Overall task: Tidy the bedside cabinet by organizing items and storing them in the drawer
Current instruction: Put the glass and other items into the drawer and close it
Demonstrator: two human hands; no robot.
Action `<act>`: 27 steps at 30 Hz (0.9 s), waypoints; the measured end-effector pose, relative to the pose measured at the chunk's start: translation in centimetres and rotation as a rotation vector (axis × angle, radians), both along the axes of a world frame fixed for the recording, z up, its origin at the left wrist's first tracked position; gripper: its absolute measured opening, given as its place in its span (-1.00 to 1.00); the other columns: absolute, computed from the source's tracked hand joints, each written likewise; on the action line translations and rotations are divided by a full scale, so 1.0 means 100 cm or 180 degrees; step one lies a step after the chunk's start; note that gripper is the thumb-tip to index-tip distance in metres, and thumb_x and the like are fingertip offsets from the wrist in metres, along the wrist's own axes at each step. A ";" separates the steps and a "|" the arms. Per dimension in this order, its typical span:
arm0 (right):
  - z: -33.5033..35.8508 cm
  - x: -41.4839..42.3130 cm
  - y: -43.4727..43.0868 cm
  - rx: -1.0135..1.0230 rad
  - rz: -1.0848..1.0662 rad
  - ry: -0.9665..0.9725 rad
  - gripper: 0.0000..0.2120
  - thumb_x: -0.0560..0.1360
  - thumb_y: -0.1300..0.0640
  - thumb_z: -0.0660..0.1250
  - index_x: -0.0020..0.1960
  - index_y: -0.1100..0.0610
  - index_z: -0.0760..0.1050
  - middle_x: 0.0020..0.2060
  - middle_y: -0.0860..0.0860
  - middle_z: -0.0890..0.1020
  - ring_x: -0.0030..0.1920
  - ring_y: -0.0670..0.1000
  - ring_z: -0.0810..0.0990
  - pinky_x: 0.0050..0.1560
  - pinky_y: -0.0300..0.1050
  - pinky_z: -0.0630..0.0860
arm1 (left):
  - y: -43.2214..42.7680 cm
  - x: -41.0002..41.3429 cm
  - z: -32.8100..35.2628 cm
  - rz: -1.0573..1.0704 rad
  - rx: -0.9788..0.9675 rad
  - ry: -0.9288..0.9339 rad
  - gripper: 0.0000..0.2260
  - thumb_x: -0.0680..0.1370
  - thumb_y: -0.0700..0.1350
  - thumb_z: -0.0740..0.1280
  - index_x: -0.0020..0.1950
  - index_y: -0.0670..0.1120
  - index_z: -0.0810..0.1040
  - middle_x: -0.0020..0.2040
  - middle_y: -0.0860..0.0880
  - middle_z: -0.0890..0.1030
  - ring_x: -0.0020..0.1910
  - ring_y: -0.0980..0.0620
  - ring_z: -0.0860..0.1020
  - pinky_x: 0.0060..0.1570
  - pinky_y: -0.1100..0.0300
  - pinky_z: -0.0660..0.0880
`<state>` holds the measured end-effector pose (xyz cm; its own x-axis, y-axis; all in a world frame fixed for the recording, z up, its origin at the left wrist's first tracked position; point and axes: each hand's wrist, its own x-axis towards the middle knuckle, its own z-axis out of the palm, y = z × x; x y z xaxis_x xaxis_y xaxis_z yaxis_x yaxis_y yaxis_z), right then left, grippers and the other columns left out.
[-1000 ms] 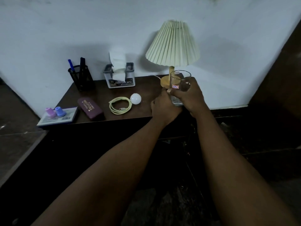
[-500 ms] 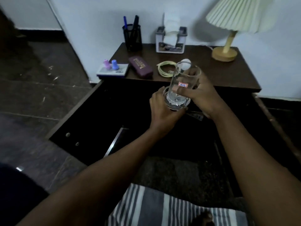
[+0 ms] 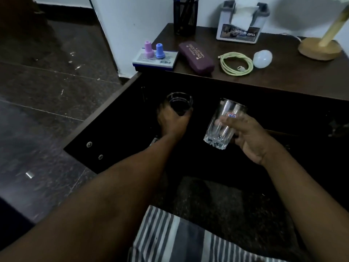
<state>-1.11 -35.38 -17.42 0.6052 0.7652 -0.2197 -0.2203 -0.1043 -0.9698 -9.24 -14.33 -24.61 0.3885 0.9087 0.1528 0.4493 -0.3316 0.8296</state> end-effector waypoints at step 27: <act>-0.002 0.026 0.220 -0.0670 -0.0849 0.0469 -0.78 0.68 0.01 0.29 0.02 0.11 0.62 -0.21 0.02 0.69 -0.22 0.00 0.68 -0.24 -0.11 0.66 | 0.060 0.063 -0.053 0.0316 -0.0933 -0.0316 -0.40 0.66 0.09 0.23 0.65 -0.08 0.18 0.64 -0.21 0.21 0.63 -0.24 0.13 0.61 -0.17 -0.01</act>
<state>1.47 -13.34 -17.62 0.7275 0.5135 -0.4550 -0.4023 -0.2180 -0.8892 -2.90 -8.37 -29.93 0.2921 0.9523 -0.0884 0.3795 -0.0306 0.9247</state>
